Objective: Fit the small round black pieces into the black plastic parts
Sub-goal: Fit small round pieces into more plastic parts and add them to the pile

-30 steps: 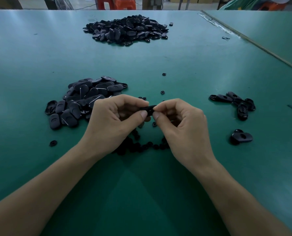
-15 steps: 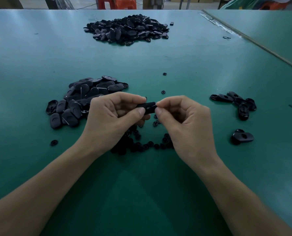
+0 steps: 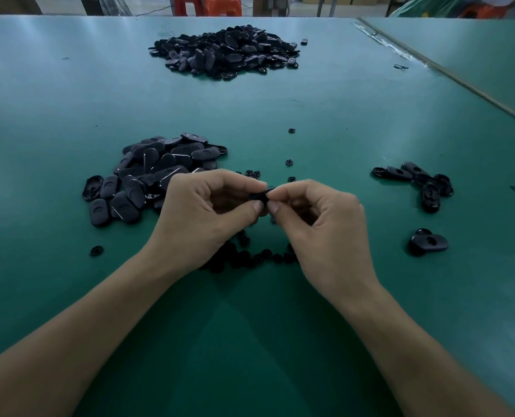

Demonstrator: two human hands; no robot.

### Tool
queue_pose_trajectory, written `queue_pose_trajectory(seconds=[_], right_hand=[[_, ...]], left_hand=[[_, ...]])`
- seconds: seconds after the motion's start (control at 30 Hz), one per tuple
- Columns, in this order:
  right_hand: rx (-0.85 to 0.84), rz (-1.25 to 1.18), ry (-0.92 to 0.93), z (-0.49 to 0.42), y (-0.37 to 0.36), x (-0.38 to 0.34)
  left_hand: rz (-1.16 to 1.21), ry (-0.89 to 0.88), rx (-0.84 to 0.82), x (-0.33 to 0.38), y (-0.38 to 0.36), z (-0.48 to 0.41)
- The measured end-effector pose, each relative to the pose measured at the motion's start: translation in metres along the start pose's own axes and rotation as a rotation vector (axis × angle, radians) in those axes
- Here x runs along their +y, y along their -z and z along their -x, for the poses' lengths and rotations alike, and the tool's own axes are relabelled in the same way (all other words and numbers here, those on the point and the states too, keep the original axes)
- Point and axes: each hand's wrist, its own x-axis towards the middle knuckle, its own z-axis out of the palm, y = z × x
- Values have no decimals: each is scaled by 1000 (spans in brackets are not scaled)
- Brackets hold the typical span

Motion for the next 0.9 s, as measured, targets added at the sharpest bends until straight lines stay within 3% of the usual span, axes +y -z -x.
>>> queue_pose_trajectory(seconds=[0.23,0.9], right_hand=[[21,99,134,4,-4,-2],[-113,-43,-83,-6,11,4]], left_hand=[[5,-16,29,0,0,-2],[80,99,2,0,2,-2]])
